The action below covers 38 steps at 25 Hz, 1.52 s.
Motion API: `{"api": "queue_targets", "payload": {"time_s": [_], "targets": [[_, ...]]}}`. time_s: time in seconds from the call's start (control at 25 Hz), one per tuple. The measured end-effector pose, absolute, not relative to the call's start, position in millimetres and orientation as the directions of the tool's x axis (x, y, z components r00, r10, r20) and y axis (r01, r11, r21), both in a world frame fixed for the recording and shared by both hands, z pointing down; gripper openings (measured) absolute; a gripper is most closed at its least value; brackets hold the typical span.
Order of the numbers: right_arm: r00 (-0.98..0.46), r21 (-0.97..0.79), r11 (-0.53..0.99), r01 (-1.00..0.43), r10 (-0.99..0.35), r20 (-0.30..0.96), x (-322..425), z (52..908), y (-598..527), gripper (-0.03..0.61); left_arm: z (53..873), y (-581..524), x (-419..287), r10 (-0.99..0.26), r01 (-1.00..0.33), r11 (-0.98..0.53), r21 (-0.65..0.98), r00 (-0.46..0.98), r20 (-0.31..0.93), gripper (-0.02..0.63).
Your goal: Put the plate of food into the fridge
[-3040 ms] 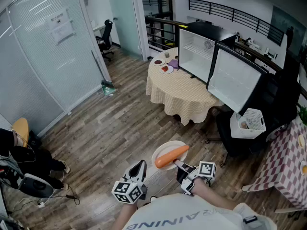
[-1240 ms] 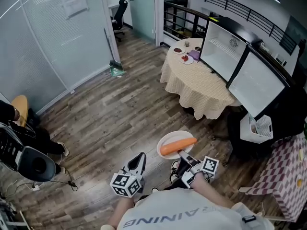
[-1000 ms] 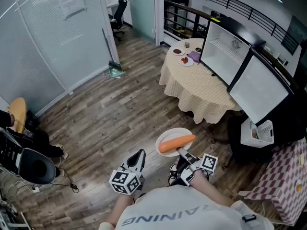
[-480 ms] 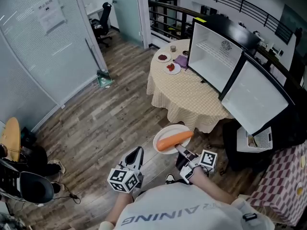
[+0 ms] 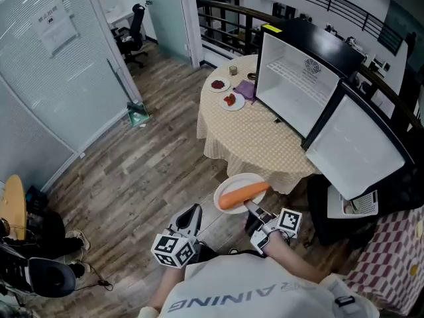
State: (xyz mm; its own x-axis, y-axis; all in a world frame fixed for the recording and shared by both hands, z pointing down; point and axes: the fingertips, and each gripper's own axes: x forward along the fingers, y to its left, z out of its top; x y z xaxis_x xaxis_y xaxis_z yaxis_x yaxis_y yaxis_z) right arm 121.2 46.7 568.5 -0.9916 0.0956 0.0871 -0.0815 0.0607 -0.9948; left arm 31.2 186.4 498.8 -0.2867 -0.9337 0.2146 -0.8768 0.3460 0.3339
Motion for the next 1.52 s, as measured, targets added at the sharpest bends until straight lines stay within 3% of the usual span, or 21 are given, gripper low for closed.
{"api": "queue_targets", "payload": {"time_s": [0.28, 0.92, 1.52], "targets": [[-0.993, -0.993, 0.054, -0.103, 0.059, 0.106, 68.0, 581.0, 25.3, 0.034, 516.4, 165.3, -36.2, -0.940, -0.870, 0.330, 0.365, -0.267, 0.215, 0.008], [-0.975, -0.997, 0.005, -0.075, -0.212, 0.072, -82.9, 563.1, -9.8, 0.034, 506.0, 109.5, -224.9, -0.977, -0.925, 0.123, 0.359, -0.049, 0.208, 0.008], [-0.920, -0.991, -0.057, -0.122, -0.368, 0.134, -81.6, 583.7, -44.8, 0.034, 527.2, 38.2, -246.8, -0.962, -0.920, -0.032, 0.391, 0.135, 0.239, 0.008]]}}
